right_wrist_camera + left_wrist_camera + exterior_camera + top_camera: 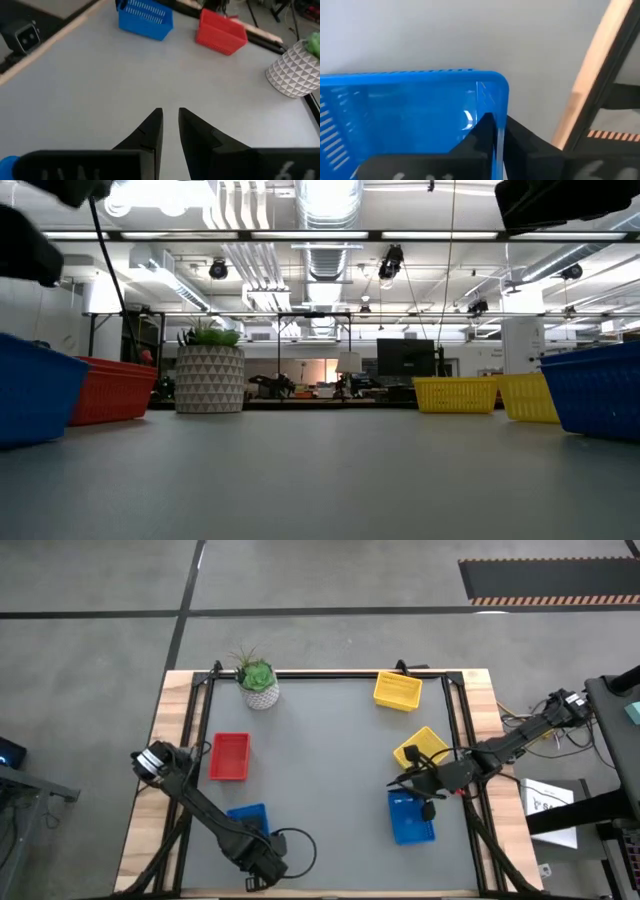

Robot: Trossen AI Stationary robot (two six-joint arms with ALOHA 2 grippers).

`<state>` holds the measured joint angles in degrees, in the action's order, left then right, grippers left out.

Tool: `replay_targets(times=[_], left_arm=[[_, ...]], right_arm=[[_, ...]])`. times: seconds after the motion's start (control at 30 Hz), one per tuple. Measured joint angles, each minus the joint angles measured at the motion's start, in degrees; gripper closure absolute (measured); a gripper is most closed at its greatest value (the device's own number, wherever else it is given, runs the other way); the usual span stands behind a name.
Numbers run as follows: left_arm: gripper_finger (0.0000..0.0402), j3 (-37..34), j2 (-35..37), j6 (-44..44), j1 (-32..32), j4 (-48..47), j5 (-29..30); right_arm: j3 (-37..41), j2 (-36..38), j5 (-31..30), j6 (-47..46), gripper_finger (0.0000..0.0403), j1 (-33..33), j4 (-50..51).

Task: Stack baskets by color
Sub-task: Stack the left blue bin on top of the right blue bin

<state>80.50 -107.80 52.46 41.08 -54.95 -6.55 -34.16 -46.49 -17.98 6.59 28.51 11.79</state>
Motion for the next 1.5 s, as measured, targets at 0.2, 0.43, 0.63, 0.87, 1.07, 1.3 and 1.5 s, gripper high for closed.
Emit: replay_targets(times=[0.2,0.43,0.63,0.87,1.07,1.3,1.5], left_arm=[[0.0401,5.0,0.1,-0.9,-3.1,-0.2,-0.3],[0.0401,16.7,0.2,-4.3,-7.3,-7.9,2.5],[0.0401,25.6,0.2,-16.2,-8.8,-6.5,14.0],[0.0401,26.8,0.3,-41.3,-11.7,15.2,19.4],[0.0401,24.4,0.0,-55.2,-13.3,23.1,23.7],[0.0401,19.3,-1.0,-62.6,-16.5,34.9,23.7],[0.0401,16.4,-4.8,-63.8,-20.4,44.5,23.1]], right_arm=[[5.3,7.6,0.0,-0.6,0.0349,0.0,-2.3],[7.0,15.0,0.6,-0.6,0.0349,0.2,-0.3],[7.4,18.0,1.5,1.5,0.0349,1.5,-0.2],[8.0,19.8,1.5,2.4,0.0349,1.6,-0.2],[8.2,23.9,1.5,3.9,0.0349,1.6,-0.2],[8.9,29.9,1.5,5.5,0.0349,1.6,-3.2],[9.1,32.8,3.5,6.4,0.0349,1.6,-7.5]])
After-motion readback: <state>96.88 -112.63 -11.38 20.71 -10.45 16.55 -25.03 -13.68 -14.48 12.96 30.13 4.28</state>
